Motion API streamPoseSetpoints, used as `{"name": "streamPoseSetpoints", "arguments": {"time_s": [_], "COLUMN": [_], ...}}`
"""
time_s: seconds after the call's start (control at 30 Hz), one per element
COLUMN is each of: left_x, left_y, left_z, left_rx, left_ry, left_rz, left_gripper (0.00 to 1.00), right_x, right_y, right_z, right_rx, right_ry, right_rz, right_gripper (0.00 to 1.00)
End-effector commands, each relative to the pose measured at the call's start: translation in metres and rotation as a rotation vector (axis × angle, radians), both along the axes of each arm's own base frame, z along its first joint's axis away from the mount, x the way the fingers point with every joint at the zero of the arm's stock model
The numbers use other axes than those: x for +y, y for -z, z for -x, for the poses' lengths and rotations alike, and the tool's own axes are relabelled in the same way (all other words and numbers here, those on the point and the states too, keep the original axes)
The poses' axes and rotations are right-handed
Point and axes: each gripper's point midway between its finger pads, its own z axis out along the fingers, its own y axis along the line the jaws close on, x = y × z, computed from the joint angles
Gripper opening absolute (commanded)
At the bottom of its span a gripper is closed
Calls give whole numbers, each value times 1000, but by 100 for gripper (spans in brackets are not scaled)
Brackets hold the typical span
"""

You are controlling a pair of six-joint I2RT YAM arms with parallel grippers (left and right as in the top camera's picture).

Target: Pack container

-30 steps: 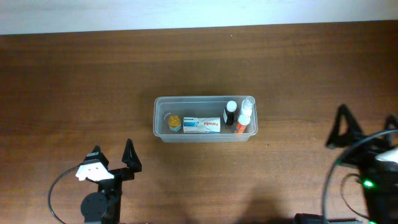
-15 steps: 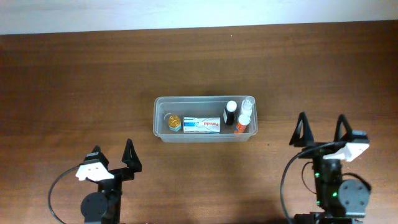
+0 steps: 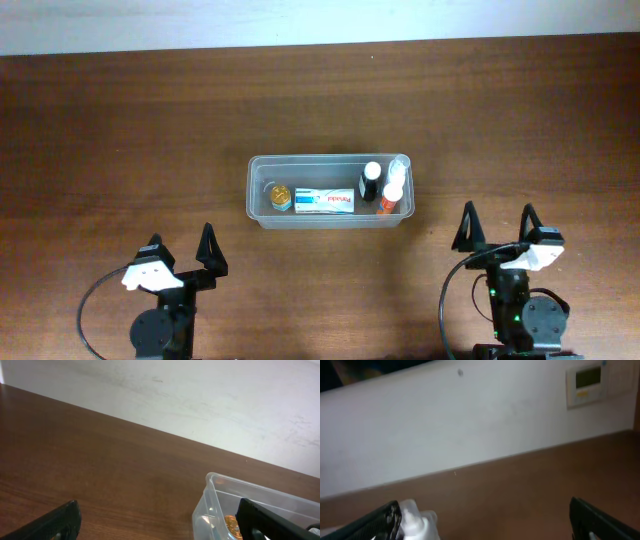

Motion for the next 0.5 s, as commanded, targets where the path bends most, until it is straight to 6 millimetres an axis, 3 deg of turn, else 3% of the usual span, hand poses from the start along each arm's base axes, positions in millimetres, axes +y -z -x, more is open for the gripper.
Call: {"name": "streamPoseSetpoints", "arguments": {"time_s": [0.0, 0.13, 0.47], "left_x": [-2, -2, -2], "left_y": [1, 1, 1], "left_z": [0, 0, 0], "left_rx": [-4, -4, -4], "left_ry": [11, 11, 11], "left_rz": [-7, -8, -7], "left_gripper": [100, 99, 100], "right_x": [13, 24, 24], "right_y": [9, 16, 45], "right_z": [0, 0, 7], "right_rx": [28, 52, 160], "right_ry": [-54, -96, -105], "right_rz": [102, 166, 161], "right_gripper": [98, 98, 98]}}
